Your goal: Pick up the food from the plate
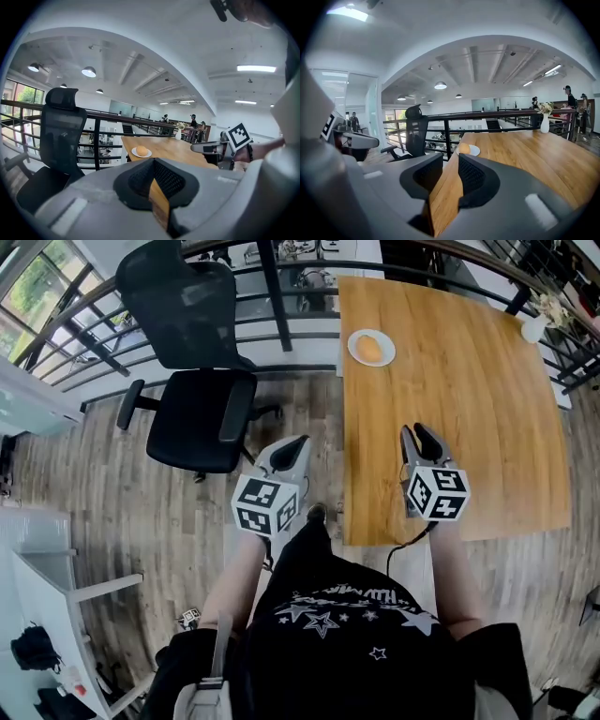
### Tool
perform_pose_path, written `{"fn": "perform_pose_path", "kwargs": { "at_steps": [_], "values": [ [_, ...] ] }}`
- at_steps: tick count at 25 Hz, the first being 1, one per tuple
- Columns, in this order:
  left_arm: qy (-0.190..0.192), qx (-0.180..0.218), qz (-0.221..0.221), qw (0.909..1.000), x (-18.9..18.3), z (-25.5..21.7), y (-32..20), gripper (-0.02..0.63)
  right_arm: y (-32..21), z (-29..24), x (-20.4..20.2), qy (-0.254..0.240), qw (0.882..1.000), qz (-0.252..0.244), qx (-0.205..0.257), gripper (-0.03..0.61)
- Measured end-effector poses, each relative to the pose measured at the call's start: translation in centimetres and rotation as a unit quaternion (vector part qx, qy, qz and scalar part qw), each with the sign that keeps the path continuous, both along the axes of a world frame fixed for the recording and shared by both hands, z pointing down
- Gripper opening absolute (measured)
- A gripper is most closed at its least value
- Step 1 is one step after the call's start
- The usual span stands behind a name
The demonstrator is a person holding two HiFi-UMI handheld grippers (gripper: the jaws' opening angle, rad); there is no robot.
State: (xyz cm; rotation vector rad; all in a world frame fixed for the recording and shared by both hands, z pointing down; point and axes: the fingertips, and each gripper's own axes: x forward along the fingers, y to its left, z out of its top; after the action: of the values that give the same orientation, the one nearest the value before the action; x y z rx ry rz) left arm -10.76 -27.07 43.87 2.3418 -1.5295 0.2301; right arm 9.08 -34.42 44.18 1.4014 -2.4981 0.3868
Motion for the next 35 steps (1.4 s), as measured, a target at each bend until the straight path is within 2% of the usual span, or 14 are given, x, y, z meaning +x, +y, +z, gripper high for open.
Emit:
{"fn": "perform_pose_path", "kwargs": {
  "at_steps": [5, 10, 14, 18, 23, 35],
  "values": [
    [0.001, -0.001, 0.017, 0.9999, -1.6, -0.3, -4.3, 0.0, -3.6, 0.2, -1.4, 0.008, 1.0, 0.01, -0.009, 0.124],
    [0.007, -0.001, 0.031, 0.9995, -2.7, -0.6, -7.9, 0.0, -6.5, 1.2, -2.8, 0.015, 0.999, 0.004, -0.032, 0.2],
    [0.007, -0.006, 0.041, 0.9991, -3.2, 0.0, -10.2, 0.0, -8.8, 2.4, -3.8, 0.02, 0.999, 0.0, -0.041, 0.229],
    [0.012, -0.012, 0.045, 0.9989, -3.8, 0.6, -12.5, 0.0, -11.5, 3.5, -4.6, 0.048, 0.998, -0.007, -0.048, 0.281],
    [0.015, -0.013, 0.05, 0.9986, -4.3, 0.9, -15.0, 0.0, -14.5, 4.3, -5.3, 0.042, 0.997, 0.0, -0.057, 0.319],
    [0.016, -0.038, 0.063, 0.9972, -4.9, 3.5, -19.8, 0.0, -21.3, 7.3, -6.1, 0.07, 0.995, 0.005, -0.07, 0.322]
  ]
}}
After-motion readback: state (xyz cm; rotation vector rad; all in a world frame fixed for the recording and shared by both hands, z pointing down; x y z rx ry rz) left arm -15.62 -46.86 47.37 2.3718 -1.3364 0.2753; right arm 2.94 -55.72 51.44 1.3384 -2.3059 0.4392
